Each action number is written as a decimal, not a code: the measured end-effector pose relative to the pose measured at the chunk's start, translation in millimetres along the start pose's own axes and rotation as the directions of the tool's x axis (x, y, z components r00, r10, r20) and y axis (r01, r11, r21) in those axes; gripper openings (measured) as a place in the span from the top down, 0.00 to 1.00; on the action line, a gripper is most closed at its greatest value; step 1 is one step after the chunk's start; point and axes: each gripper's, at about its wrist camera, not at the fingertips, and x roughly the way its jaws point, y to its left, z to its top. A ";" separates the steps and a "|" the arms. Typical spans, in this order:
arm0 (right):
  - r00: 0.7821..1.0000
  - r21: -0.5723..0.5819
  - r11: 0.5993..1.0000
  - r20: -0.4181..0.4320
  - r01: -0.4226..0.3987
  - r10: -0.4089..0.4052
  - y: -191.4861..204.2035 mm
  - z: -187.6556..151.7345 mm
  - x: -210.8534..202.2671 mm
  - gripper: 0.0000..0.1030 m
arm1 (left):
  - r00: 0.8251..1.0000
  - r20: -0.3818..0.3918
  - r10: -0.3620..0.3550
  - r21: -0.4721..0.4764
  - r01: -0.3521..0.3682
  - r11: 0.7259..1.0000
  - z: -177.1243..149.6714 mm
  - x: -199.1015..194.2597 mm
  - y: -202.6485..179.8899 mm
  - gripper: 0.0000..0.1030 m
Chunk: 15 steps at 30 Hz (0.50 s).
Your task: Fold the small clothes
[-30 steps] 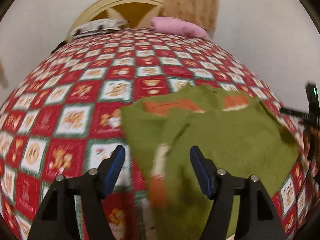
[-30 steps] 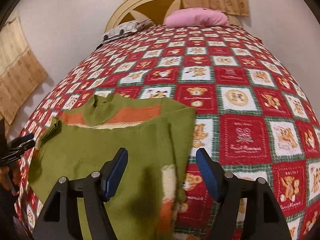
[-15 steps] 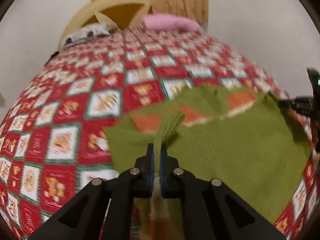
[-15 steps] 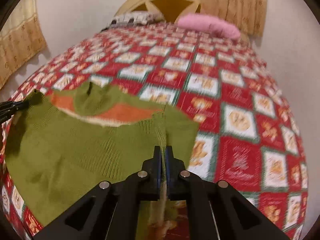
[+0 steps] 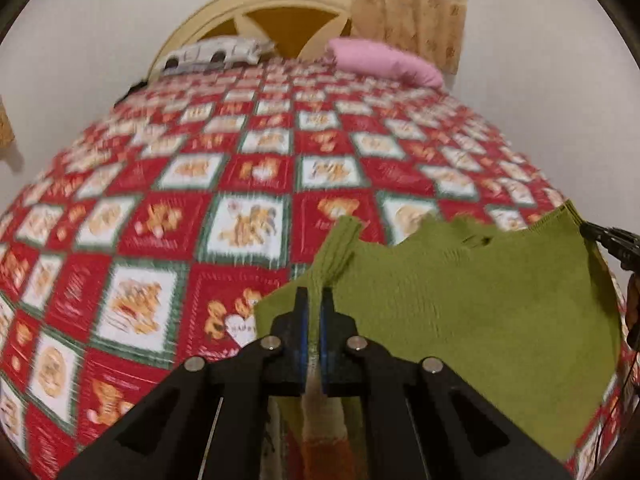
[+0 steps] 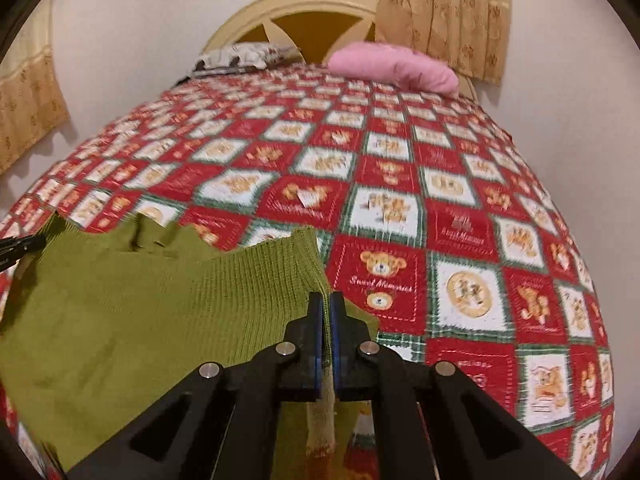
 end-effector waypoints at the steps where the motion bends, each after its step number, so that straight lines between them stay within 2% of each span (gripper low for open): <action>1: 1.000 0.012 1.000 -0.011 0.004 -0.004 -1.3 -1.9 7.4 0.98 | 1.000 -0.009 0.007 -0.008 -0.007 1.000 -1.8 6.2 1.2 0.95; 9: 0.999 0.055 0.998 -0.042 0.019 -0.017 -11.0 -13.0 27.5 0.98 | 1.000 0.004 0.025 -0.036 -0.024 0.999 -6.9 11.9 6.7 0.95; 15: 0.992 0.034 0.998 -0.112 0.059 -0.055 -10.7 -18.8 47.2 0.98 | 0.996 -0.036 0.082 0.015 -0.081 0.997 -9.1 32.0 -2.5 0.95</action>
